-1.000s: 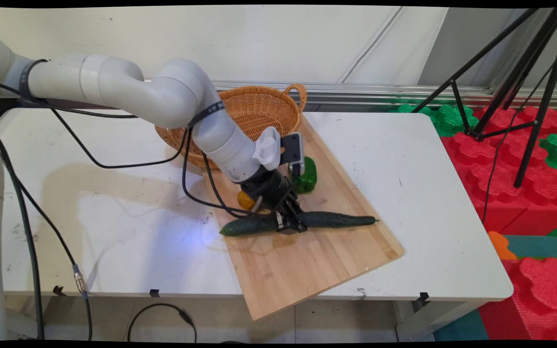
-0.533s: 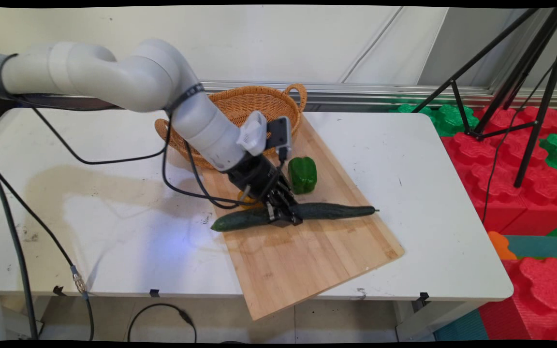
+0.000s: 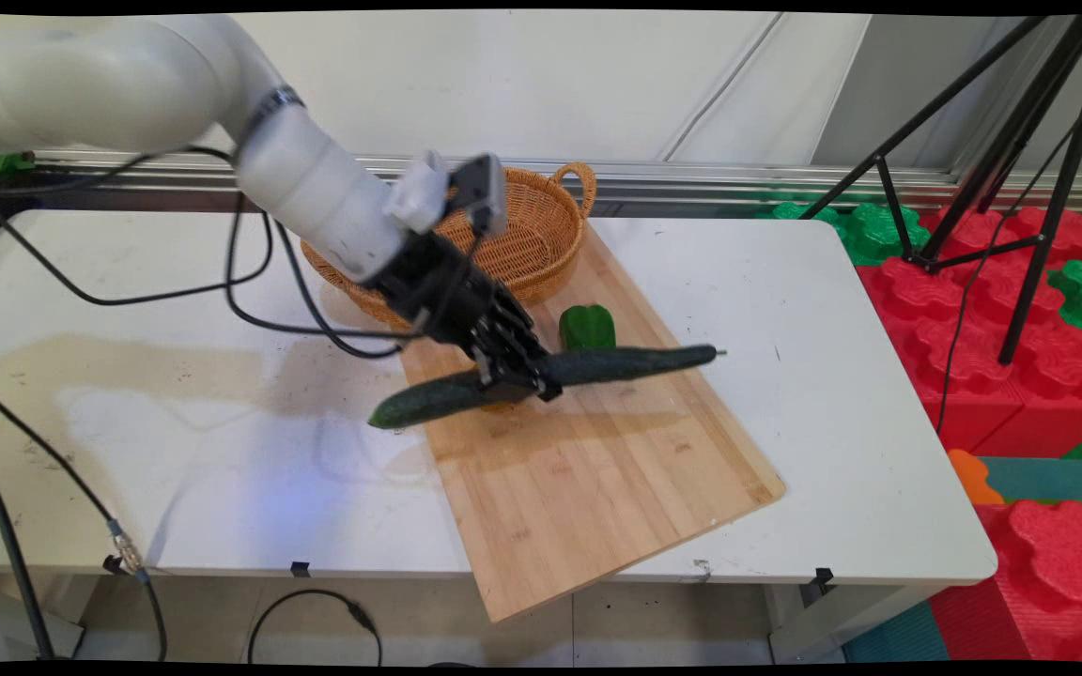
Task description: Place the picked object in the vegetable basket
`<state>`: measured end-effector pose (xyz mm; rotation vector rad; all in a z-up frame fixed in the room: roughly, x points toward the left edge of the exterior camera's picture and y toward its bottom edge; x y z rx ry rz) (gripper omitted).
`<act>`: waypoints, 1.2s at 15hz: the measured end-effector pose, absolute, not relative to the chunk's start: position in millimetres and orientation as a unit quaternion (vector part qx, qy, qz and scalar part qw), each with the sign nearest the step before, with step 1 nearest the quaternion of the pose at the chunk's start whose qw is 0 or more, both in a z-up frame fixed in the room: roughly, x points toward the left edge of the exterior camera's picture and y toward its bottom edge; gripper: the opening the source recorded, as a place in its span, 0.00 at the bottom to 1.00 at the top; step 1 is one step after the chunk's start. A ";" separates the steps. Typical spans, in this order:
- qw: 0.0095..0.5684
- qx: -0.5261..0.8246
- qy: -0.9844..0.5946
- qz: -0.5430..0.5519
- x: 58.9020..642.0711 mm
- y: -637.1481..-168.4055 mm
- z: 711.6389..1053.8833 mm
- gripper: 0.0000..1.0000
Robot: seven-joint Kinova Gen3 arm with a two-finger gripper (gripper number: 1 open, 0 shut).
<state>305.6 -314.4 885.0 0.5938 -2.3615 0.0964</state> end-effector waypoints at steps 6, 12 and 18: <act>0.365 0.233 -0.900 0.050 342.8 -304.7 922.5 0.00; 0.381 0.250 -0.887 0.070 382.2 -302.5 957.1 0.00; 0.370 0.284 -0.875 0.133 432.9 -326.9 982.3 0.00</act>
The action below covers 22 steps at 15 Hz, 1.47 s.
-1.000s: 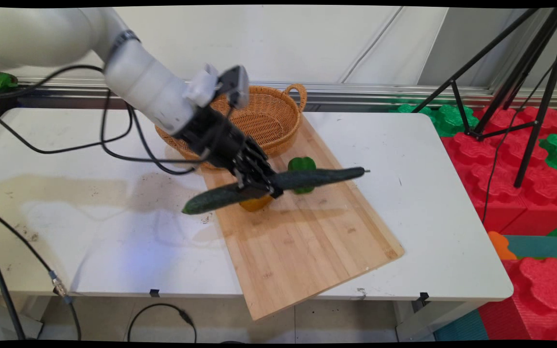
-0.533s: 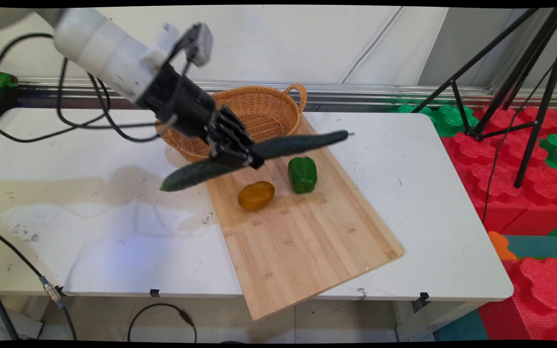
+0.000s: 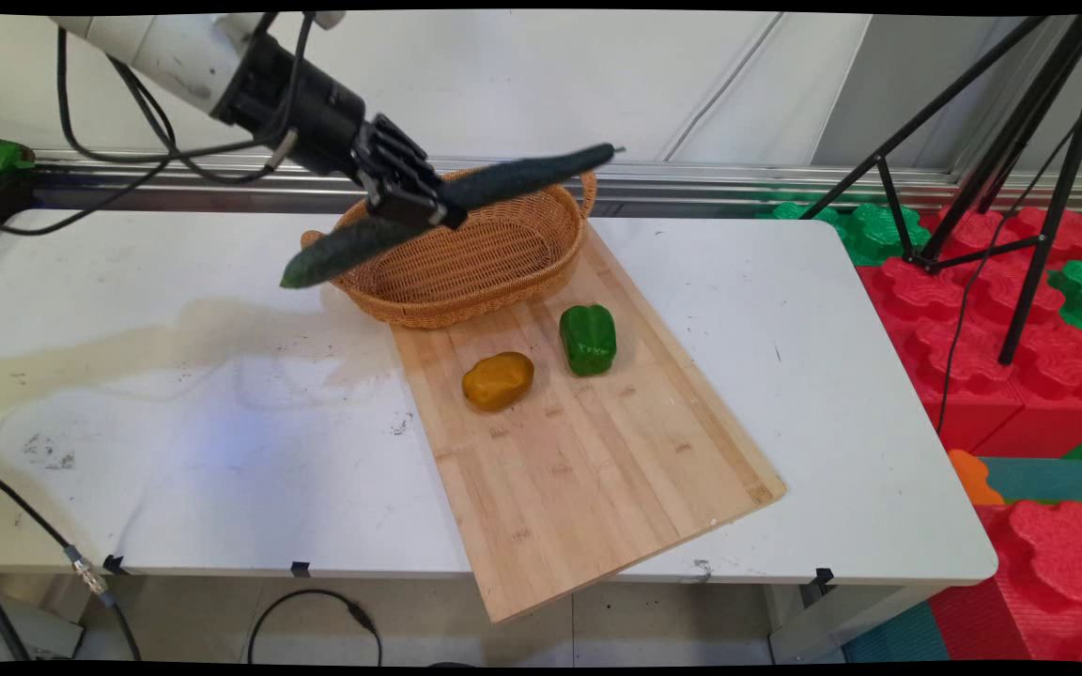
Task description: Place the picked object in the vegetable basket
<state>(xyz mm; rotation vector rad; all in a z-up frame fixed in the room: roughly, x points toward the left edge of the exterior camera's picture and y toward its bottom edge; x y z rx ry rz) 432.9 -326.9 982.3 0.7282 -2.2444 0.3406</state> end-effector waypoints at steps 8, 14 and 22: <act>0.341 0.310 -0.868 0.186 474.1 -376.4 972.7 0.00; 0.326 0.314 -0.870 0.195 483.9 -420.0 934.5 0.00; 0.315 0.304 -0.878 0.195 477.3 -460.2 883.7 0.00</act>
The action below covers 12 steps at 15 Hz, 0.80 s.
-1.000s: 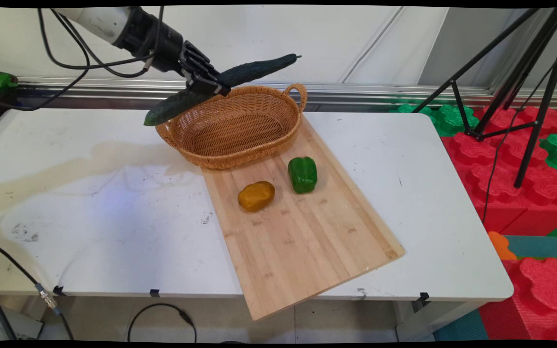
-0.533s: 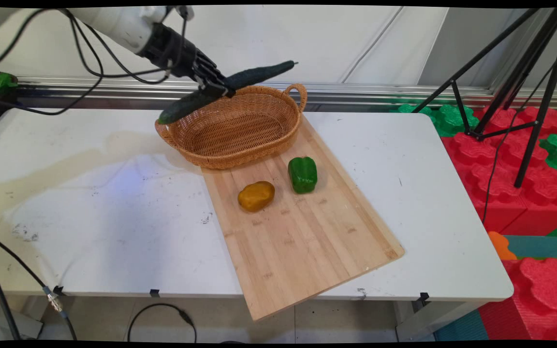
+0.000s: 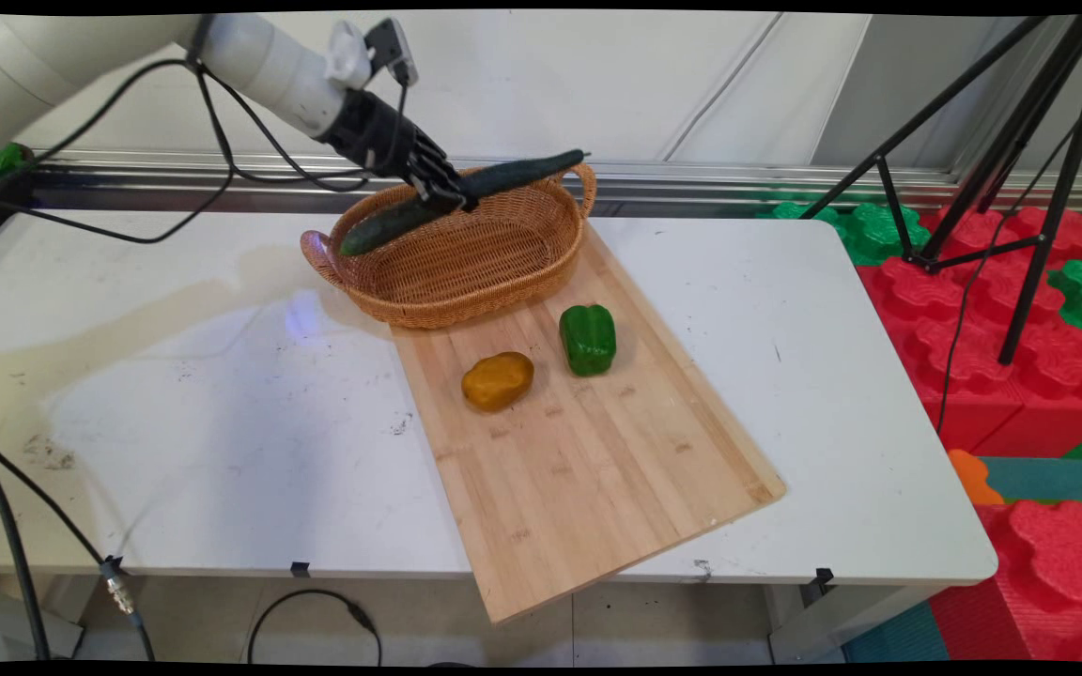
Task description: Place the picked object in the vegetable basket
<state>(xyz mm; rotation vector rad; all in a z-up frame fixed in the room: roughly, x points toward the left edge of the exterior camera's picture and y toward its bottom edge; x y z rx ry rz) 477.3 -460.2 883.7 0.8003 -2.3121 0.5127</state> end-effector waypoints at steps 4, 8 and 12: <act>0.311 0.308 -0.879 0.187 473.4 -471.6 859.9 0.00; 0.310 0.334 -0.874 0.169 474.5 -476.8 841.3 1.00; 0.317 0.345 -0.868 0.164 475.9 -481.0 838.2 1.00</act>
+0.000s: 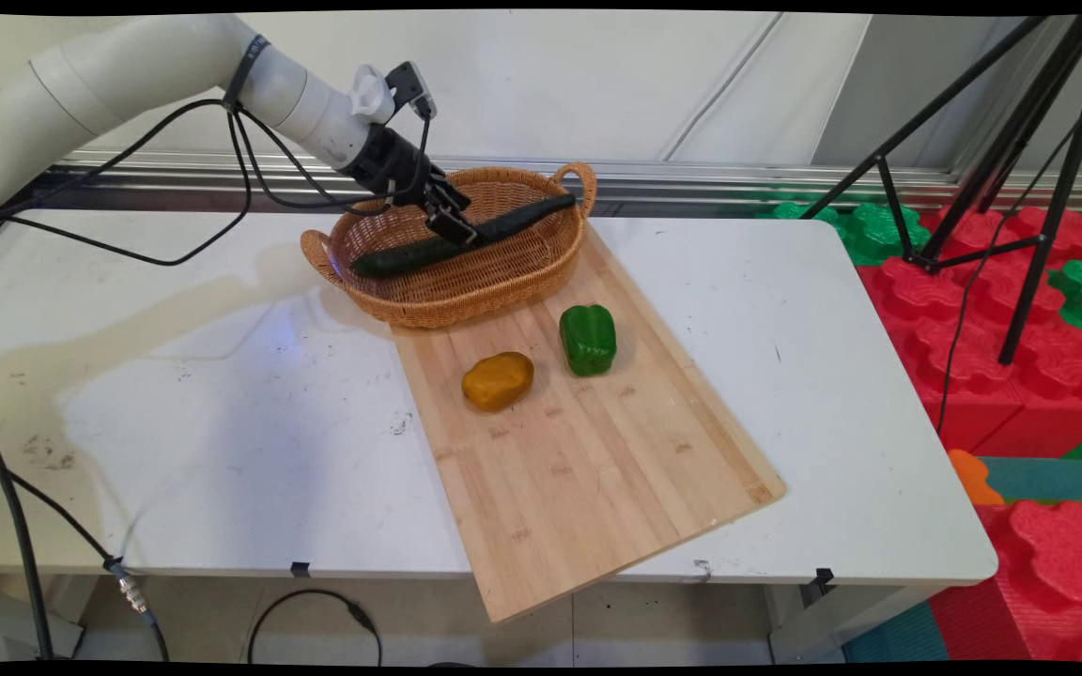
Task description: Place the picked object in the vegetable basket
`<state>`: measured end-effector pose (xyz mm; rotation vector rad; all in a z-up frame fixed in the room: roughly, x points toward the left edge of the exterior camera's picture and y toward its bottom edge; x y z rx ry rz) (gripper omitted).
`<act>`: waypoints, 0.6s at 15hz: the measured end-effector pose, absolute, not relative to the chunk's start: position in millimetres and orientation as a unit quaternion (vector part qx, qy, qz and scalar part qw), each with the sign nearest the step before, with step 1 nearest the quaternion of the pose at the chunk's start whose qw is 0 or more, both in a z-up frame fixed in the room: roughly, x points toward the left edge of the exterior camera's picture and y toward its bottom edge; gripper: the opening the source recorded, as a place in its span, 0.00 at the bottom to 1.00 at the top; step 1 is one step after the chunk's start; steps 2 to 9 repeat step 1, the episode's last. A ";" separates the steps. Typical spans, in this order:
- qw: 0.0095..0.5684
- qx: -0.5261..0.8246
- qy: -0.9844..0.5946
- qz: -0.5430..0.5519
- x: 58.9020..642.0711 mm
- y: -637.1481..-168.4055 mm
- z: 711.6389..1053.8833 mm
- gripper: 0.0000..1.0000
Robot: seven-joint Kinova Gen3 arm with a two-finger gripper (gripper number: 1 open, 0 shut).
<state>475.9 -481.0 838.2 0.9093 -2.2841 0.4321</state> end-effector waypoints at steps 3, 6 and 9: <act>0.319 0.347 -0.867 0.164 476.1 -481.8 838.7 1.00; 0.319 0.347 -0.867 0.164 476.1 -481.8 838.7 1.00; 0.319 0.347 -0.867 0.164 476.1 -481.8 838.7 1.00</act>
